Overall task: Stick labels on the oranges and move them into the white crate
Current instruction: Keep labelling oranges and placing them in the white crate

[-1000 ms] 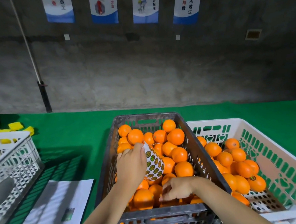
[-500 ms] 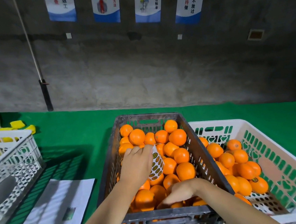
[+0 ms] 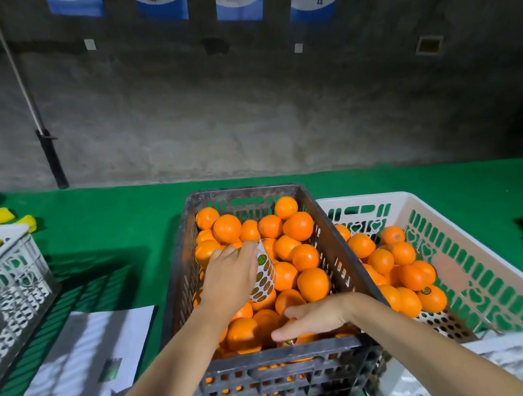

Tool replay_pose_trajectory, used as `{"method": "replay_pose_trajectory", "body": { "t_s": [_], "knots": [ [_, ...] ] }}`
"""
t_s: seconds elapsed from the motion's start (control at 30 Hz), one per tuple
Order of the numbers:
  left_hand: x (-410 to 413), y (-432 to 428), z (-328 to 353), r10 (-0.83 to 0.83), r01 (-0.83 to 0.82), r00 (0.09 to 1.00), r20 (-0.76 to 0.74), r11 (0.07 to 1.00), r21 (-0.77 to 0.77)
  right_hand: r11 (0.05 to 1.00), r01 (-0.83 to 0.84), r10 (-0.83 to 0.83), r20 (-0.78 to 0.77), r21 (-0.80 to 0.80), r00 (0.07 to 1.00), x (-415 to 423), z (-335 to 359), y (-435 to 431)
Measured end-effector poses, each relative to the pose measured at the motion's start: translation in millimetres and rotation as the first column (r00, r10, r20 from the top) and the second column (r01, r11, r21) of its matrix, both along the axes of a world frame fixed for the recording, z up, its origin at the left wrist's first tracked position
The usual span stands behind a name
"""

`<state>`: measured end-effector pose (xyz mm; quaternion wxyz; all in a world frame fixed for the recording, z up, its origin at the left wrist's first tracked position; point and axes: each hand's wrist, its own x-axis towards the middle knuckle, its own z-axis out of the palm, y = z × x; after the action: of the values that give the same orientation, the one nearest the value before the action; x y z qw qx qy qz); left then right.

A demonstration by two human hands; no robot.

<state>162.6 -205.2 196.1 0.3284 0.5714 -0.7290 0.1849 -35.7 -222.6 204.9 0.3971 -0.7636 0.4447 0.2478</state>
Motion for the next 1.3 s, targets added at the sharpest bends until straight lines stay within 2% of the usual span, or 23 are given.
{"method": "replay_pose_trajectory", "body": {
  "t_s": [0.17,0.27,0.33,0.5,0.63,0.73,1.0,1.17,1.3],
  "knots": [
    [-3,-1,1,-0.021,0.022,0.999,-0.031,1.0,0.017,0.994,0.085,-0.072,0.176,-0.066,0.982,-17,-9,10],
    [-6,-1,-1,-0.006,0.008,1.0,-0.022,0.998,0.054,0.947,0.287,-0.229,0.322,-0.146,0.918,-19,-16,13],
    [-8,-1,-2,-0.007,0.009,1.0,-0.018,0.997,0.079,0.893,0.433,-0.355,0.395,-0.125,0.847,-18,-16,13],
    [-7,1,0,-0.03,0.031,1.0,-0.004,0.993,0.112,0.829,0.55,-0.471,0.408,-0.097,0.782,-17,-18,7],
    [-4,7,-3,0.049,-0.035,0.996,-0.072,0.982,0.187,0.781,0.617,-0.536,0.404,-0.094,0.741,-19,-19,8],
    [0,15,-5,0.08,-0.059,0.993,-0.089,0.974,0.218,0.772,0.624,-0.537,0.403,-0.118,0.741,-19,-23,3],
    [10,7,-8,0.084,-0.059,0.991,-0.103,0.973,0.224,0.815,0.53,-0.441,0.344,-0.232,0.829,-13,-25,7],
    [14,-1,-13,0.146,-0.136,0.989,-0.027,0.965,0.223,0.852,0.471,-0.38,0.349,-0.229,0.857,-10,-20,7],
    [11,-1,-13,0.202,-0.179,0.978,-0.053,0.943,0.282,0.87,0.448,-0.35,0.381,-0.206,0.856,-11,-20,9]
  ]
}}
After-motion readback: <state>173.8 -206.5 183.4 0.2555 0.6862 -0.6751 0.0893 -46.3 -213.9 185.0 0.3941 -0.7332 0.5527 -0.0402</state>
